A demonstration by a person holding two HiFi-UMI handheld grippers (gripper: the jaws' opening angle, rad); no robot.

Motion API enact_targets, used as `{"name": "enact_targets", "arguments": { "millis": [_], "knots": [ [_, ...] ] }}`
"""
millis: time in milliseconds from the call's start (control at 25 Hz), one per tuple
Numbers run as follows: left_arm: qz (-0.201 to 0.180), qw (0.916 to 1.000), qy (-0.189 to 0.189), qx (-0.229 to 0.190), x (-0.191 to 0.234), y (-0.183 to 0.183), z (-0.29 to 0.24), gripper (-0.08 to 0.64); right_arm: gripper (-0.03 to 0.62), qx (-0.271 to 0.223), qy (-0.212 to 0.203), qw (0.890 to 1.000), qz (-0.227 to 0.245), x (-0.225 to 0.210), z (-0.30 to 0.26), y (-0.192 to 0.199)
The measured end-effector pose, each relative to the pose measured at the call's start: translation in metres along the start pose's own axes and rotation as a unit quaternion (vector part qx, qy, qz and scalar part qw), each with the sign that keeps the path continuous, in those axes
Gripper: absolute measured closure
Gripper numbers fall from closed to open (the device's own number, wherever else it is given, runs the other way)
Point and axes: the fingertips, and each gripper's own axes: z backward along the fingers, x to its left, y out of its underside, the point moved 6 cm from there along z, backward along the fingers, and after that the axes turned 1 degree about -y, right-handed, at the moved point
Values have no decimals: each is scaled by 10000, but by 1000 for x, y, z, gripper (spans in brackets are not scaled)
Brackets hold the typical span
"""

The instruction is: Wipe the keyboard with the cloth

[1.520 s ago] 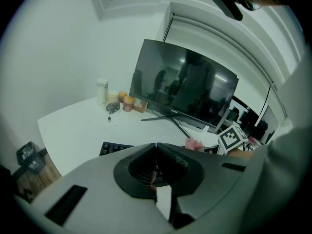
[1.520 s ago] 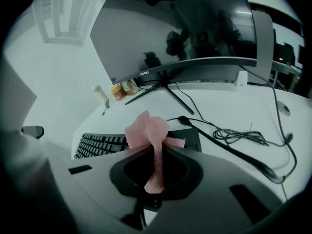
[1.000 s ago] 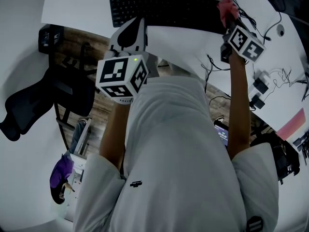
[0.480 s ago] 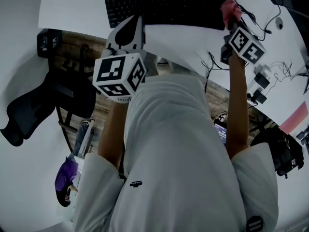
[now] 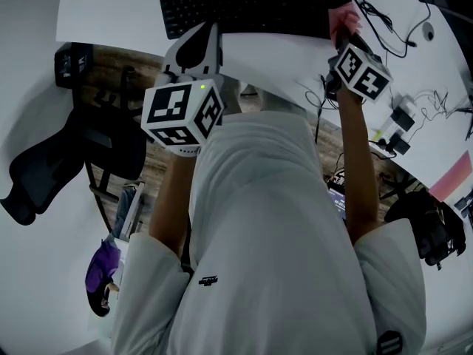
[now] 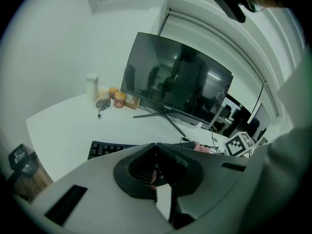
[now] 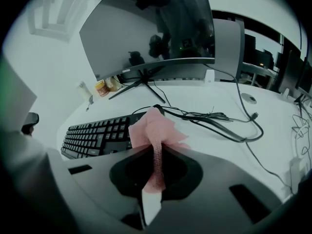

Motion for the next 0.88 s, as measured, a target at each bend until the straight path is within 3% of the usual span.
{"name": "enact_targets", "arguments": {
  "millis": [440, 880],
  "knots": [
    [45, 9999, -56, -84, 3, 3, 9, 537, 563, 182, -906, 9951, 355, 77, -10, 21],
    [246, 9990, -327, -175, 22, 10, 29, 537, 563, 293, -1325, 9893, 533, 143, -20, 24]
  ]
}}
